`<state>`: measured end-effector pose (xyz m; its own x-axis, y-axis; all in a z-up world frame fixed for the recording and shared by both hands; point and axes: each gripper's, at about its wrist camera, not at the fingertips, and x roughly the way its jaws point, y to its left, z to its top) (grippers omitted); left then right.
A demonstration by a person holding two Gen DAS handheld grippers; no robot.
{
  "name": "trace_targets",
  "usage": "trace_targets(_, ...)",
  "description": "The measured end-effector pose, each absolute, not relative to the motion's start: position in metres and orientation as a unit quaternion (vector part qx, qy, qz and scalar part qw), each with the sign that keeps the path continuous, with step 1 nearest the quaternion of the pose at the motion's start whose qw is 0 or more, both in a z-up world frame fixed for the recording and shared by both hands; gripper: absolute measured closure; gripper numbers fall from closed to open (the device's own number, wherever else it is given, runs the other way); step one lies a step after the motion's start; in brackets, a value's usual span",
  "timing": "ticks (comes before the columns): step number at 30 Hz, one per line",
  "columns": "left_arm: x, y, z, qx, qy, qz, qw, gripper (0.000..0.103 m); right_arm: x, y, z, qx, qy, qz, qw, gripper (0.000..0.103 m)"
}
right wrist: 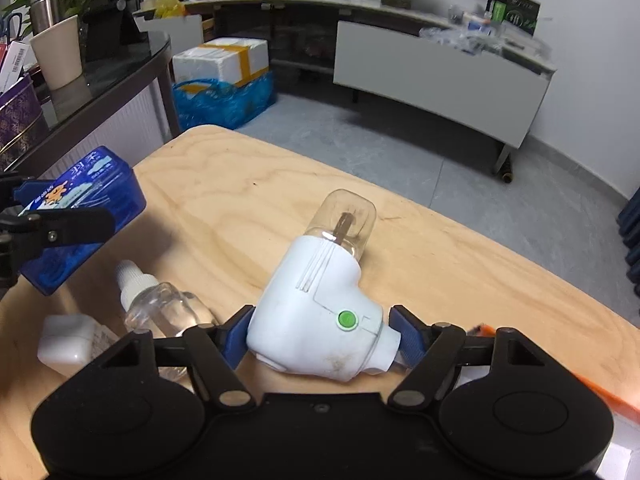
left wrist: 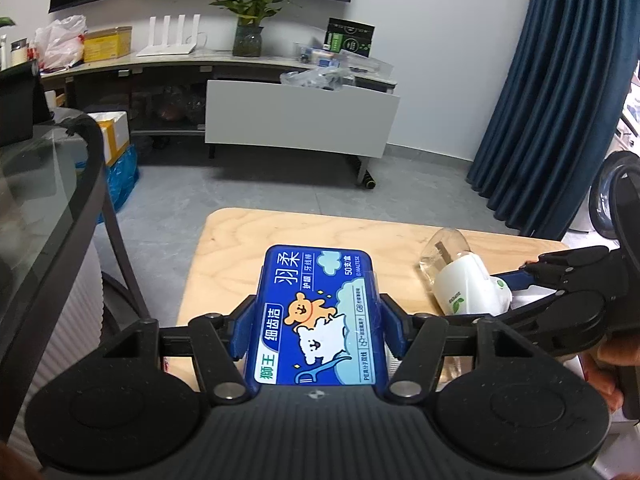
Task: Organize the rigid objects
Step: 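Grasp the white plug-in diffuser with right tool while left lifts the blue tin, then carry the blue tin and white diffuser over the lid with both tools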
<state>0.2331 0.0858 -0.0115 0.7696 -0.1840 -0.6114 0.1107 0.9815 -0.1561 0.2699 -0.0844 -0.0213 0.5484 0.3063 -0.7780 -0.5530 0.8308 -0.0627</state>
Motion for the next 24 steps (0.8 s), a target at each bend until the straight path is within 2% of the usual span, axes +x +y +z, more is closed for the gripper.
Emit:
trace_targets(10, 0.225, 0.082, 0.002, -0.062, 0.307, -0.088, 0.946, 0.04, 0.23, -0.111, 0.006, -0.068, 0.367, 0.219, 0.901, 0.017)
trace_targets(16, 0.2, 0.062, 0.015, -0.049, 0.288, -0.116, 0.949, 0.04, 0.176, -0.132, 0.015, -0.033, 0.39, 0.212, 0.895, 0.017)
trace_targets(24, 0.143, 0.049, 0.014, -0.086, 0.29, -0.134, 0.944, 0.04, 0.099, -0.123, -0.004, -0.117, 0.426, 0.239, 0.865, 0.016)
